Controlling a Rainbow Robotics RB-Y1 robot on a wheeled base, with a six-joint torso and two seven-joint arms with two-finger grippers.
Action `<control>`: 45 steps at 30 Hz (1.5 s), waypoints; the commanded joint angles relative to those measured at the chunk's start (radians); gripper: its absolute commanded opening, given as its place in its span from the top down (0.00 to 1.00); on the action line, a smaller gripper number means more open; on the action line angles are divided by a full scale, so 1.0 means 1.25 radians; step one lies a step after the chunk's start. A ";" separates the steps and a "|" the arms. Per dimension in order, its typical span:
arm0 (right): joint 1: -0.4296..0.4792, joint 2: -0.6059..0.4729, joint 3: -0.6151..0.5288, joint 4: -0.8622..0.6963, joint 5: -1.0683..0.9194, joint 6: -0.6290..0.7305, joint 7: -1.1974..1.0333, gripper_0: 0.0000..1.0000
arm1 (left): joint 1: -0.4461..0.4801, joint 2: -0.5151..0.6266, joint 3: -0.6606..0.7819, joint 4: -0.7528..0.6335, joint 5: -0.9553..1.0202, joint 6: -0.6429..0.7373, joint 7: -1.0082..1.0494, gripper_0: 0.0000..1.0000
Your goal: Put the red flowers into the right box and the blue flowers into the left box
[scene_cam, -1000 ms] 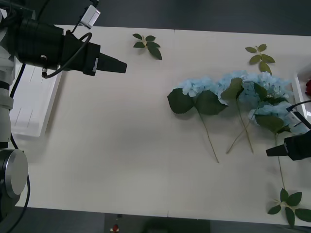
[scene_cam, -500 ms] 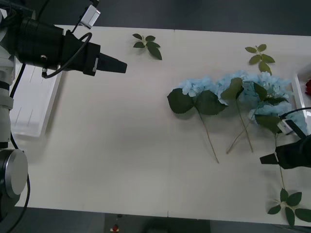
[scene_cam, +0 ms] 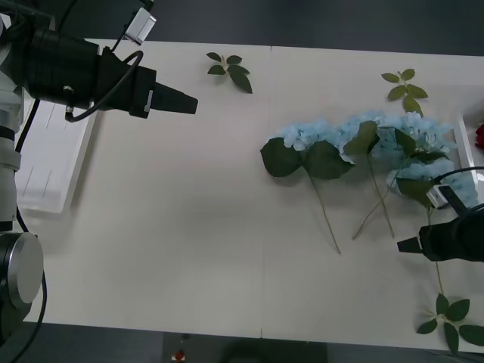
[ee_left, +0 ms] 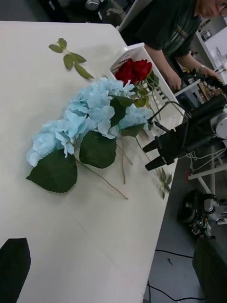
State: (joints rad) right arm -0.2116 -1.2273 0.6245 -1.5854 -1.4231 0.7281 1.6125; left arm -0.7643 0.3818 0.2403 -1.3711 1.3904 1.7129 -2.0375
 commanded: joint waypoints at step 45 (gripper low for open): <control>-0.009 0.005 0.004 -0.021 0.114 -0.033 -0.122 0.00 | -0.016 0.001 0.009 -0.010 0.007 -0.004 -0.028 0.00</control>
State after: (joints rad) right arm -0.1979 -1.1942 0.6245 -1.5816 -1.2672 0.6891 1.5002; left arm -0.7643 0.3818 0.2403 -1.3711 1.3904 1.7129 -2.0375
